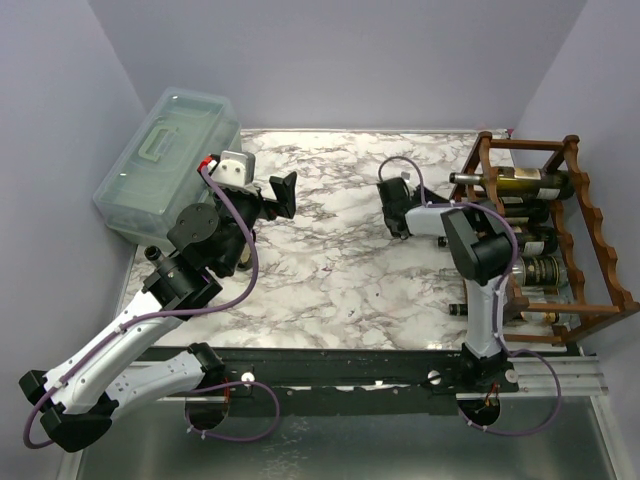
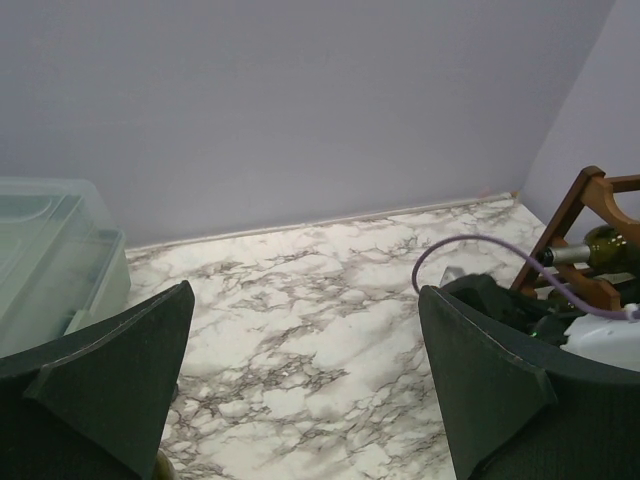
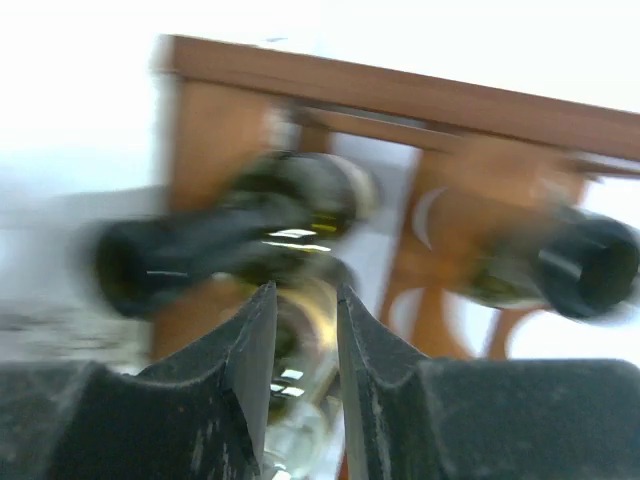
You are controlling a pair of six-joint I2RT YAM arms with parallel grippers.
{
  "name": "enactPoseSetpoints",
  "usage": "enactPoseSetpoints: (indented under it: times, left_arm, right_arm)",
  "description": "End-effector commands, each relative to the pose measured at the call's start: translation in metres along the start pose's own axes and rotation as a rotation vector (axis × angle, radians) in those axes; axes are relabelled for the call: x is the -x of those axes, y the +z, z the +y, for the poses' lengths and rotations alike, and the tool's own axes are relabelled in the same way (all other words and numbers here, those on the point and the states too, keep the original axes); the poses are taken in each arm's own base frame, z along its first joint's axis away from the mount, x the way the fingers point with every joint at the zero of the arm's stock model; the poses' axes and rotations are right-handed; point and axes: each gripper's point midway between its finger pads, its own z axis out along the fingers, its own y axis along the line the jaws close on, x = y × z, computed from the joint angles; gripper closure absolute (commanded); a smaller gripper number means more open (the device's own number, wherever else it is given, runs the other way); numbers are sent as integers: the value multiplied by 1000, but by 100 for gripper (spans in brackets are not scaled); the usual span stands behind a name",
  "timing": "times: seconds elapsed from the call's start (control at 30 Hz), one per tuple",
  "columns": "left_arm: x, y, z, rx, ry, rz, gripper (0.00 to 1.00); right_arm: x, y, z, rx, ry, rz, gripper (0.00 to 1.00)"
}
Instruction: Put the wine bottle on the wine rack
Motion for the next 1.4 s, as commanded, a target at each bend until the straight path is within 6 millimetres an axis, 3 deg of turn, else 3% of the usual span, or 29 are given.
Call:
enactPoseSetpoints:
  times: [0.0,0.3,0.5,0.53,0.6,0.63,1.03,1.2,1.27,1.37]
  left_arm:
    - [10,-2,3,11,-8,-25,4]
    - [11,-3,2,6,-10,-26,4]
    - [12,-3,2,8,-10,-27,4]
    - [12,-3,3,9,-8,-27,4]
    - [12,-3,4,13,-6,-27,4]
    - [11,-2,4,14,-4,-26,4]
    - [0,5,3,23,16,3,4]
    - [-3,7,5,40,19,10,1]
    - [-3,7,8,47,45,8,1]
    - [2,6,11,50,46,-2,1]
  right_arm:
    - [7,5,92,235,-45,-69,99]
    - [10,7,69,226,50,-110,99]
    - [39,-31,46,339,136,-272,99]
    - [45,-39,45,382,155,-306,93]
    - [56,-57,33,459,231,-362,71]
    - [62,-64,29,501,269,-389,66]
    - [106,-179,-44,1027,713,-807,28]
    - [110,-240,-69,1277,820,-1040,16]
    - [109,-262,-81,1364,873,-1135,1]
    - [108,-278,-97,1458,1007,-1156,0]
